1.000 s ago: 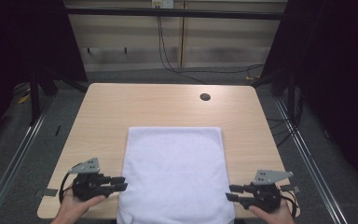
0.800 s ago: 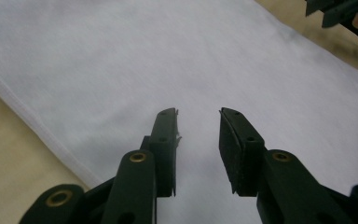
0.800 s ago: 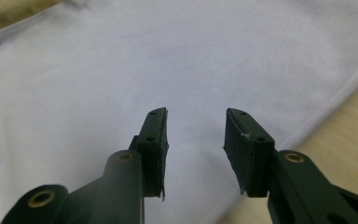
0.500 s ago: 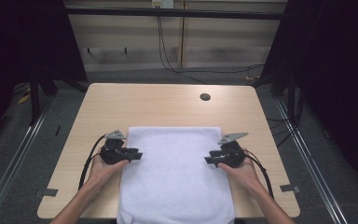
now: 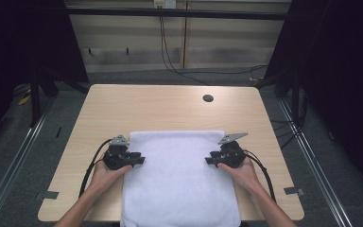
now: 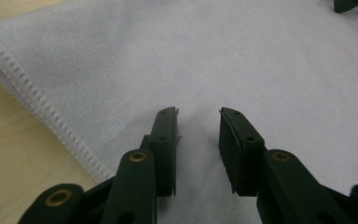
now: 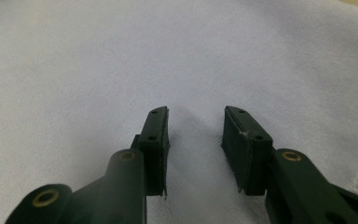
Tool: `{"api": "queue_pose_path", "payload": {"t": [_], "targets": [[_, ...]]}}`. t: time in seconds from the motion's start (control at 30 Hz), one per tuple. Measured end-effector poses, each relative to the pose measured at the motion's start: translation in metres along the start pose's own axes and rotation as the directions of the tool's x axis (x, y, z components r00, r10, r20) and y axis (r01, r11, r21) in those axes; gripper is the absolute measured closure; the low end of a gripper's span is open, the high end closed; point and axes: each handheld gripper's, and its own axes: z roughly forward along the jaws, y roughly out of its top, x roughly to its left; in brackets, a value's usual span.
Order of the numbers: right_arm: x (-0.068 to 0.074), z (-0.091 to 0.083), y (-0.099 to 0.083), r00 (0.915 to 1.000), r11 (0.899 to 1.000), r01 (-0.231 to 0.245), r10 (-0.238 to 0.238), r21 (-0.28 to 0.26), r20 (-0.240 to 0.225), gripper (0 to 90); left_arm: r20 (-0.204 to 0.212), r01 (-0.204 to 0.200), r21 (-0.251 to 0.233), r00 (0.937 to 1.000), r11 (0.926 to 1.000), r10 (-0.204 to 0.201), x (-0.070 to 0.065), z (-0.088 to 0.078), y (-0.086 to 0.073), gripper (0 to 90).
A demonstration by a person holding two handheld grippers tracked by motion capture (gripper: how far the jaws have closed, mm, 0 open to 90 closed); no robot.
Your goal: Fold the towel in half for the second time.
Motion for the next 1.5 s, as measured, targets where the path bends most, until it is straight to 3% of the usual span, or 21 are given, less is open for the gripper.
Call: {"api": "queue_pose_path", "payload": {"t": [0.13, 0.2, 0.37, 0.57, 0.7, 0.77, 0.83, 0.93, 1.0, 1.03, 1.1, 1.2, 1.3, 1.4, 1.43, 1.47, 1.5], "targets": [[0.004, -0.005, -0.006, 0.9994, 1.000, -0.004, 0.004, 0.003, -0.033, 60.9, 0.001, 0.035, -0.007, 0.9994, 0.9993, -0.035, -0.006, -0.003, -0.005, 66.6], [0.005, -0.008, -0.009, 0.9987, 1.000, -0.012, 0.013, 0.008, -0.049, 60.9, 0.006, -0.002, 0.018, 1.0000, 0.9998, 0.002, -0.012, -0.005, -0.006, 65.5], [0.017, -0.018, -0.020, 0.9979, 1.000, 0.003, -0.001, 0.028, -0.065, 61.0, 0.026, -0.042, 0.027, 0.9988, 0.9988, 0.041, -0.022, -0.008, -0.011, 63.6], [0.032, -0.030, -0.033, 0.9966, 0.998, 0.048, -0.045, 0.044, -0.068, 61.2, 0.064, -0.048, 0.046, 0.9969, 0.9978, 0.045, -0.034, -0.013, -0.018, 63.7], [0.038, -0.037, -0.042, 0.9945, 0.998, 0.037, -0.031, 0.050, -0.100, 61.4, 0.070, -0.064, 0.070, 0.9959, 0.9955, 0.059, -0.046, -0.018, -0.023, 64.2], [0.042, -0.041, -0.047, 0.9937, 0.997, 0.040, -0.034, 0.059, -0.107, 61.5, 0.065, -0.098, 0.080, 0.9936, 0.9920, 0.092, -0.055, -0.021, -0.028, 64.6], [0.052, -0.045, -0.052, 0.9940, 0.996, 0.074, -0.069, 0.058, -0.085, 61.2, 0.088, -0.098, 0.095, 0.9920, 0.9906, 0.090, -0.062, -0.026, -0.032, 63.3], [0.060, -0.049, -0.056, 0.9924, 0.995, 0.065, -0.057, 0.075, -0.109, 60.9, 0.111, -0.093, 0.101, 0.9905, 0.9905, 0.082, -0.066, -0.031, -0.037, 62.9], [0.061, -0.051, -0.058, 0.9896, 0.995, 0.064, -0.054, 0.075, -0.133, 59.5, 0.116, -0.112, 0.098, 0.9881, 0.9889, 0.101, -0.066, -0.035, -0.036, 60.9], [0.060, -0.052, -0.057, 0.9897, 0.995, 0.045, -0.033, 0.084, -0.139, 58.4, 0.114, -0.101, 0.083, 0.9893, 0.9914, 0.091, -0.065, -0.036, -0.035, 60.5], [0.052, -0.057, -0.052, 0.9912, 0.999, 0.017, -0.012, 0.040, -0.132, 57.0, 0.090, -0.098, 0.064, 0.9917, 0.9932, 0.092, -0.059, -0.038, -0.029, 60.0], [0.030, -0.067, -0.041, 0.9977, 1.000, -0.005, 0.004, -0.026, -0.068, 57.4, 0.067, -0.080, 0.024, 0.9947, 0.9965, 0.078, -0.046, -0.039, -0.017, 60.4], [0.002, -0.073, -0.032, 0.9995, 0.997, -0.032, 0.032, -0.065, -0.007, 57.7, 0.035, -0.075, 0.020, 0.9966, 0.9970, 0.075, -0.027, -0.034, -0.005, 60.6], [-0.023, -0.067, -0.022, 0.9989, 0.998, -0.041, 0.042, -0.044, 0.020, 58.1, -0.011, -0.058, 0.008, 0.9982, 0.9983, 0.058, -0.008, -0.028, 0.004, 63.5], [-0.029, -0.062, -0.020, 0.9990, 0.999, -0.044, 0.044, -0.032, 0.008, 58.4, -0.022, -0.061, 0.017, 0.9979, 0.9980, 0.062, -0.003, -0.026, 0.007, 63.1], [-0.034, -0.057, -0.020, 0.9989, 0.999, -0.045, 0.045, -0.025, 0.012, 58.5, -0.059, -0.062, 0.026, 0.9962, 0.9977, 0.064, 0.001, -0.025, 0.009, 63.0], [-0.037, -0.053, -0.021, 0.9983, 0.998, -0.054, 0.055, -0.022, 0.022, 58.9, -0.049, -0.044, 0.020, 0.9978, 0.9988, 0.045, 0.005, -0.024, 0.010, 63.0]]}}
